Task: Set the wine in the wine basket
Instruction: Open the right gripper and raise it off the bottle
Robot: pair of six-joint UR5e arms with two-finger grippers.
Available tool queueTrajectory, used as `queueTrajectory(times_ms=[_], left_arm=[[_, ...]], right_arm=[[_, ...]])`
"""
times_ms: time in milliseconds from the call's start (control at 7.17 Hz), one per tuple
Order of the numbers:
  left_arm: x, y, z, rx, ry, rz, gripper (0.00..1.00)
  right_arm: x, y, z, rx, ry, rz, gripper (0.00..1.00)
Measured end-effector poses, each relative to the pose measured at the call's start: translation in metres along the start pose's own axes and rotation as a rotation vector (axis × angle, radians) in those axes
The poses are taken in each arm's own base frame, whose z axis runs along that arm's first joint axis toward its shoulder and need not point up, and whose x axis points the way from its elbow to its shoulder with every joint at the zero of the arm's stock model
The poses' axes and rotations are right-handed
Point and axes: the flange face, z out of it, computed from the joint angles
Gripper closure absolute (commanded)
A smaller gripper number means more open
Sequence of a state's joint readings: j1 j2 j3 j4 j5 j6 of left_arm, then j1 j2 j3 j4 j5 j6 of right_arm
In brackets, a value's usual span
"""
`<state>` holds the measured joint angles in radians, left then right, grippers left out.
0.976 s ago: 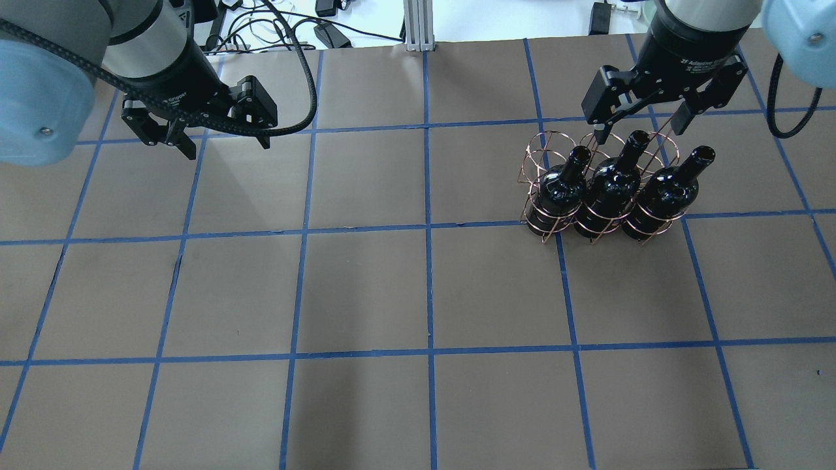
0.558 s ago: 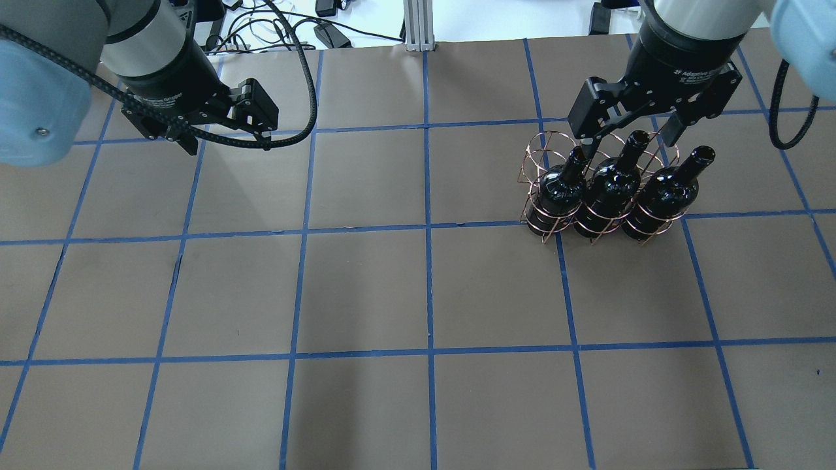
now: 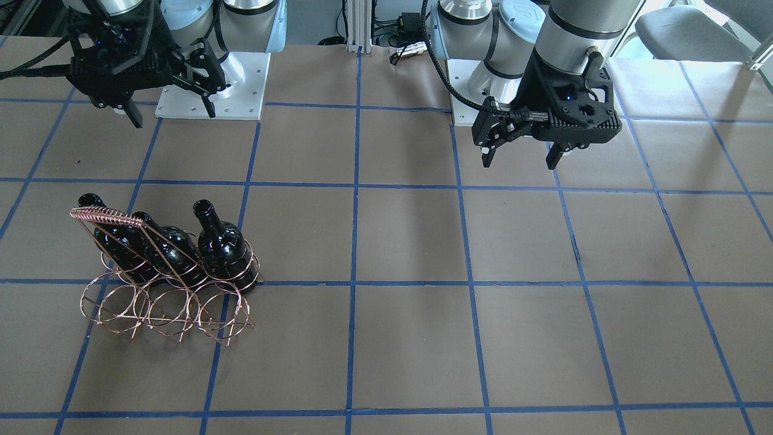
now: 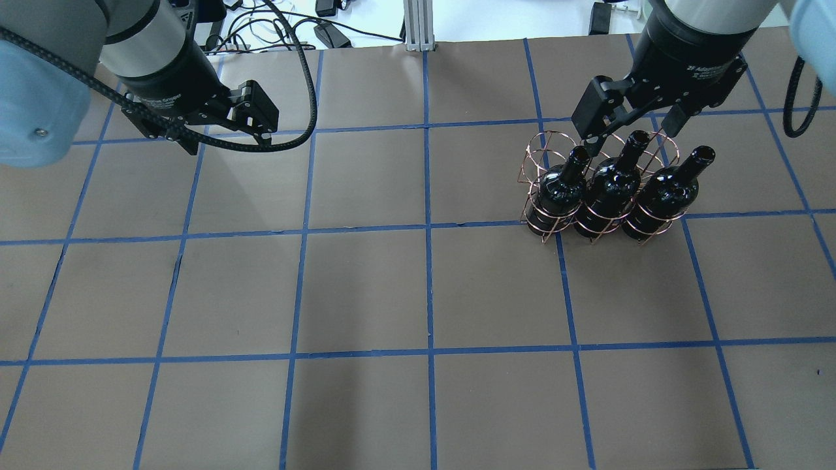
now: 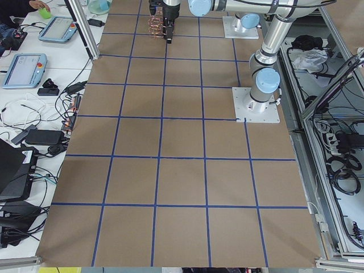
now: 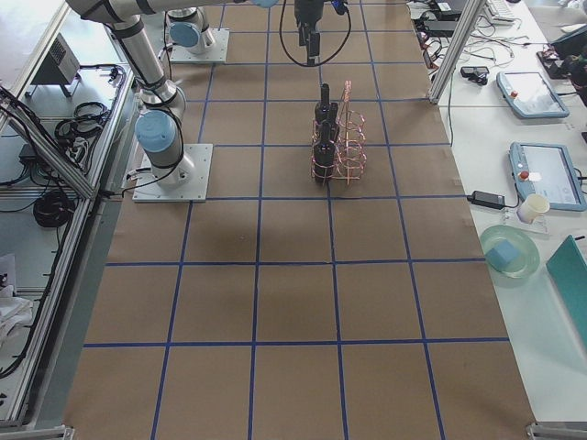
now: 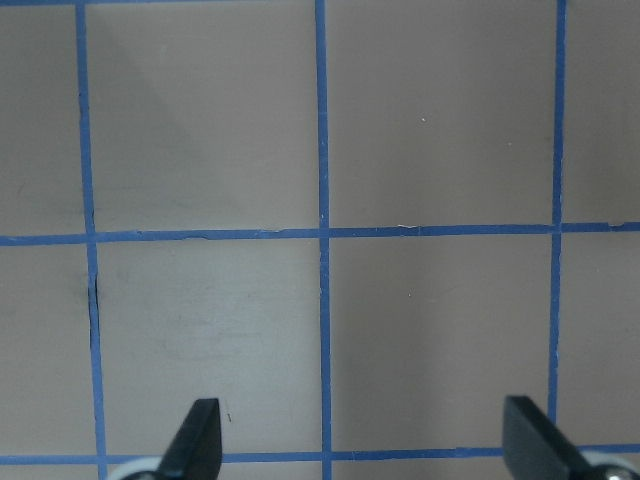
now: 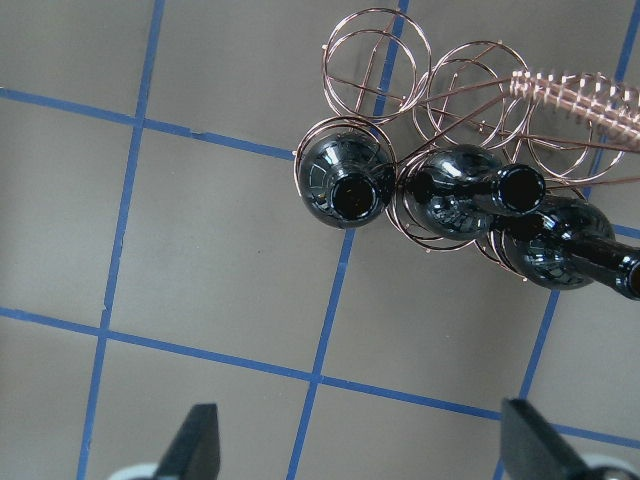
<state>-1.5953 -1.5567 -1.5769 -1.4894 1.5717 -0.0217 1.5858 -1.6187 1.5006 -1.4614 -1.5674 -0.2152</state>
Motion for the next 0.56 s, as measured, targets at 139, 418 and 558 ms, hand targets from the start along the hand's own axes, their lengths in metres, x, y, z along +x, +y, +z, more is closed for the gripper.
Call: queueTrajectory(times_ms=[139, 418, 558], left_arm=[[-0.0001, 0.0004, -0.0006, 0.001, -0.001, 0.000, 0.00], [-0.0004, 0.0007, -0.0013, 0.002, -0.003, 0.000, 0.00], [-0.0004, 0.0008, -0.0014, 0.003, -0.003, 0.000, 0.00]], right_arm=[[0.0009, 0.0011, -0.0020, 0.002, 0.006, 0.005, 0.00], [0.0080, 0.0068, -0.0064, -0.008, 0.017, 0.106, 0.00], [0.0097, 0.0093, -0.0076, -0.015, 0.018, 0.177, 0.00]])
